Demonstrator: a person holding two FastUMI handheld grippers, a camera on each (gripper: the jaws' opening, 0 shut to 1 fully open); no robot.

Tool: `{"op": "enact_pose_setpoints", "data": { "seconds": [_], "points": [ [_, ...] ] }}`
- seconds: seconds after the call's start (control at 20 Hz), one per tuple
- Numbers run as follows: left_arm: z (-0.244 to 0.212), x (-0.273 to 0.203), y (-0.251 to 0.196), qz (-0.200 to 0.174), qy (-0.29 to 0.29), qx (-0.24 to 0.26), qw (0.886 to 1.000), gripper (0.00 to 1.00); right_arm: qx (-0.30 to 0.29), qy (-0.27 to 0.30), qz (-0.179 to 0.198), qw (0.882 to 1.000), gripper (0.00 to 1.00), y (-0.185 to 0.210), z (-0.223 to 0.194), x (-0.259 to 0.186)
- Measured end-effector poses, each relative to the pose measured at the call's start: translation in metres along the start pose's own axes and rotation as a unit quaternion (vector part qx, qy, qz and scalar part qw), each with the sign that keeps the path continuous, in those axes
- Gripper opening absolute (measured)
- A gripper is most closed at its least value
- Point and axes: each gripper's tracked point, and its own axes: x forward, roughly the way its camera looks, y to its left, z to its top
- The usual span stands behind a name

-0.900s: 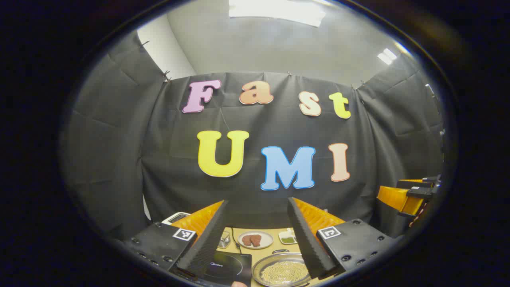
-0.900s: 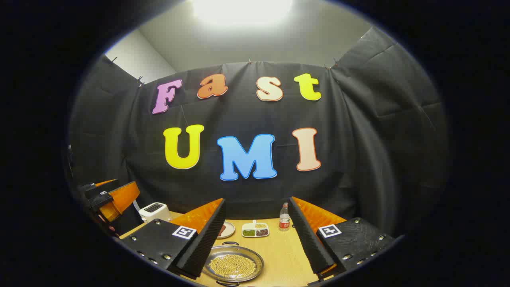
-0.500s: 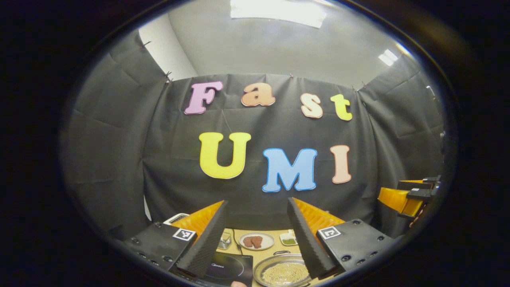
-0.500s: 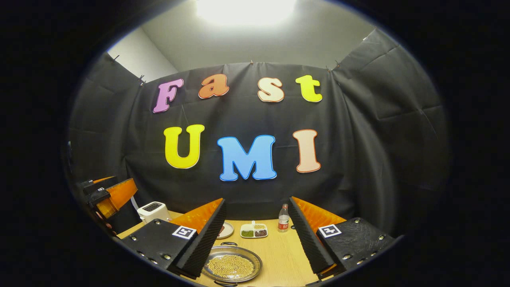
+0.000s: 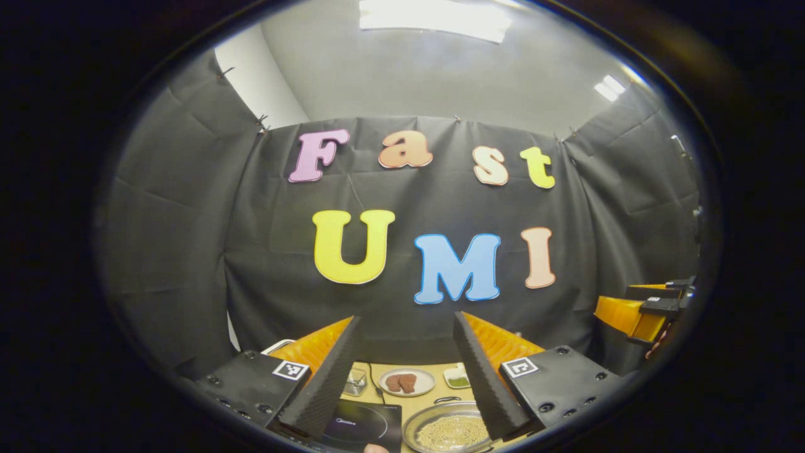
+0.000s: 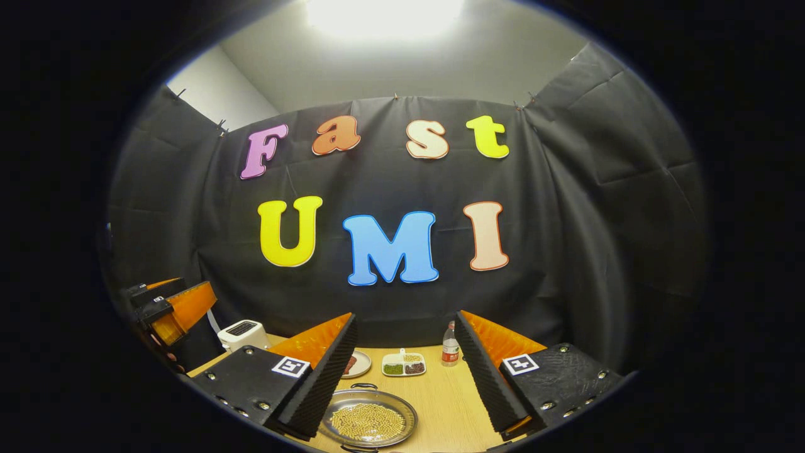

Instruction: First push the handle of the pot to place it horizontally, then grasp the pot with both hands and set it on the induction cooktop.

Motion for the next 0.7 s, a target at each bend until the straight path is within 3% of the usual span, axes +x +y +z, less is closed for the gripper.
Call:
{"op": "enact_pose_setpoints", "data": {
  "seconds": [0.55,0.7],
  "points": [
    [-0.022,0.000,0.010,0.003,0.023,0.000,1.000,0.96,0.000,0.064,0.018,0.998,0.95,0.013,-0.037,0.010],
    [-0.027,0.003,0.013,0.004,0.029,-0.001,1.000,0.96,-0.003,0.089,0.021,0.996,0.81,0.017,-0.049,0.011]
  ]
}}
